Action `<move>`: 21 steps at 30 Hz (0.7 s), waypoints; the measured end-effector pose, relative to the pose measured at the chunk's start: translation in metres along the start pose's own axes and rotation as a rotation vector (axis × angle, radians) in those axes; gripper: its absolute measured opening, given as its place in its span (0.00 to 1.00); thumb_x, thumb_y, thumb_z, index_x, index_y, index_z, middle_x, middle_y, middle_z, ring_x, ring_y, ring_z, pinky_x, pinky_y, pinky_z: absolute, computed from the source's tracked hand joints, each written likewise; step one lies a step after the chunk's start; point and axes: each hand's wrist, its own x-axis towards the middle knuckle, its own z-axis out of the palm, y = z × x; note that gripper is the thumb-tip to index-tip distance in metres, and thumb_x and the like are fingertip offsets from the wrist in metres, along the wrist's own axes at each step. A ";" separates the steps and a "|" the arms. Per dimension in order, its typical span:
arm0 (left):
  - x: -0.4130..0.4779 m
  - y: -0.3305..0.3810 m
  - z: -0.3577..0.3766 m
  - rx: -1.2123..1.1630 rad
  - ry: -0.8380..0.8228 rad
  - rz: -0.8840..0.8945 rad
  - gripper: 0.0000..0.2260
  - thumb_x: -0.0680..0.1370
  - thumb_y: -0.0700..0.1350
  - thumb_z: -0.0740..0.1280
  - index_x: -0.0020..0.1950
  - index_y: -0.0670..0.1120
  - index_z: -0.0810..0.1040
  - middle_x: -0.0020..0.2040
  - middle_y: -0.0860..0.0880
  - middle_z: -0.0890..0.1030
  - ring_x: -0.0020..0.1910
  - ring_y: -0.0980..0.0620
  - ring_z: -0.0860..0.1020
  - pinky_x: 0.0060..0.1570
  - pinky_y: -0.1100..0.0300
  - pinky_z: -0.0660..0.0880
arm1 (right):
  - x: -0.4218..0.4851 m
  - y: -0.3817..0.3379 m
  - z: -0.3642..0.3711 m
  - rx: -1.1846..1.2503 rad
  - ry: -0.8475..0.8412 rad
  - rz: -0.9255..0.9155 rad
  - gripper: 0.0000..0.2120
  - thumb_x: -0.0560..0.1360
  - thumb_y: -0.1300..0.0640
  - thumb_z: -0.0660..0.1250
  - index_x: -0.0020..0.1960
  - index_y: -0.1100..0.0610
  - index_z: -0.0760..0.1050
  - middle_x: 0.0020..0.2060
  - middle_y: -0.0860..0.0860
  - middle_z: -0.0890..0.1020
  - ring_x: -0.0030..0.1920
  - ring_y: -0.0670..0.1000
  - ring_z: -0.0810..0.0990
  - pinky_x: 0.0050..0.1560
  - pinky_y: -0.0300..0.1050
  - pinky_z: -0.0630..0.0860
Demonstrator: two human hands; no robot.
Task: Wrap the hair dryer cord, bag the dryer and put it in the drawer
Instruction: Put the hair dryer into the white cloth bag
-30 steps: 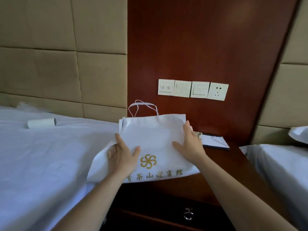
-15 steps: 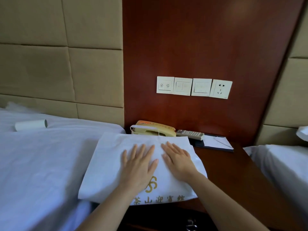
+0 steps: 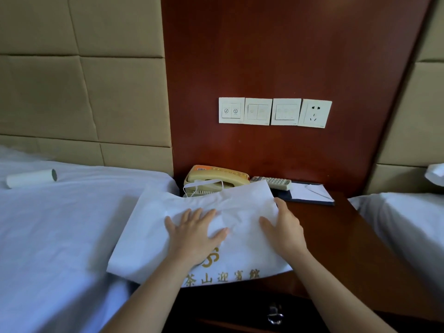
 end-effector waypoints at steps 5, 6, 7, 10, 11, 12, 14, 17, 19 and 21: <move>0.006 -0.002 -0.005 -0.038 -0.040 0.012 0.26 0.74 0.69 0.51 0.71 0.63 0.60 0.72 0.59 0.65 0.72 0.53 0.60 0.68 0.37 0.53 | 0.006 0.011 0.008 0.098 -0.002 0.016 0.22 0.78 0.60 0.54 0.69 0.44 0.68 0.54 0.57 0.80 0.52 0.60 0.79 0.46 0.49 0.75; 0.009 -0.004 -0.006 -0.053 -0.059 0.014 0.27 0.74 0.70 0.51 0.71 0.63 0.61 0.72 0.58 0.65 0.72 0.52 0.61 0.68 0.39 0.54 | 0.007 0.014 0.009 0.096 0.002 0.022 0.23 0.78 0.62 0.53 0.68 0.45 0.69 0.55 0.57 0.80 0.52 0.60 0.79 0.44 0.49 0.75; 0.012 -0.006 -0.007 -0.068 -0.080 0.015 0.28 0.73 0.71 0.52 0.71 0.63 0.61 0.73 0.58 0.65 0.72 0.52 0.61 0.68 0.41 0.55 | 0.008 0.018 0.012 0.099 0.004 0.030 0.23 0.77 0.63 0.52 0.68 0.47 0.70 0.57 0.57 0.80 0.52 0.60 0.79 0.43 0.48 0.75; 0.019 -0.011 -0.009 -0.076 -0.120 0.034 0.31 0.71 0.73 0.53 0.72 0.61 0.62 0.73 0.57 0.66 0.72 0.51 0.63 0.67 0.44 0.57 | 0.010 0.025 0.019 0.072 -0.036 0.078 0.23 0.77 0.63 0.51 0.67 0.49 0.71 0.60 0.58 0.78 0.47 0.58 0.77 0.40 0.47 0.74; 0.021 -0.012 -0.009 -0.073 -0.128 0.040 0.32 0.71 0.73 0.53 0.72 0.61 0.63 0.73 0.57 0.66 0.72 0.50 0.63 0.67 0.44 0.57 | 0.010 0.024 0.018 0.027 -0.055 0.098 0.22 0.77 0.62 0.51 0.67 0.48 0.72 0.61 0.57 0.78 0.48 0.58 0.77 0.41 0.47 0.74; 0.021 -0.012 -0.009 -0.071 -0.131 0.042 0.33 0.70 0.74 0.53 0.71 0.61 0.63 0.73 0.56 0.67 0.71 0.50 0.64 0.67 0.44 0.58 | 0.010 0.021 0.016 -0.049 -0.069 0.111 0.21 0.78 0.61 0.52 0.66 0.47 0.73 0.61 0.55 0.77 0.52 0.58 0.77 0.46 0.48 0.76; 0.021 -0.012 -0.007 -0.072 -0.127 0.038 0.35 0.67 0.75 0.51 0.71 0.61 0.63 0.73 0.56 0.68 0.71 0.49 0.65 0.67 0.45 0.58 | 0.009 0.011 0.008 -0.250 -0.044 0.089 0.19 0.79 0.57 0.52 0.63 0.49 0.76 0.64 0.53 0.74 0.61 0.58 0.72 0.56 0.52 0.73; 0.020 -0.011 -0.005 -0.076 -0.111 0.038 0.36 0.66 0.75 0.50 0.71 0.61 0.63 0.72 0.56 0.69 0.70 0.49 0.66 0.66 0.45 0.59 | 0.004 -0.012 0.006 -0.421 0.045 -0.037 0.21 0.80 0.48 0.49 0.64 0.54 0.74 0.72 0.53 0.63 0.71 0.57 0.60 0.67 0.55 0.61; 0.021 -0.011 -0.002 -0.070 -0.101 0.049 0.34 0.68 0.75 0.52 0.71 0.61 0.63 0.72 0.56 0.69 0.70 0.49 0.66 0.65 0.45 0.59 | 0.001 -0.025 0.017 -0.428 -0.013 -0.147 0.23 0.80 0.43 0.47 0.72 0.49 0.63 0.76 0.52 0.56 0.75 0.58 0.52 0.71 0.58 0.53; 0.022 -0.012 -0.001 -0.054 -0.089 0.073 0.33 0.70 0.74 0.52 0.71 0.61 0.63 0.72 0.56 0.68 0.70 0.49 0.66 0.65 0.45 0.59 | 0.003 -0.032 0.032 -0.406 -0.139 -0.183 0.24 0.79 0.40 0.46 0.74 0.42 0.54 0.77 0.50 0.51 0.77 0.58 0.46 0.72 0.62 0.47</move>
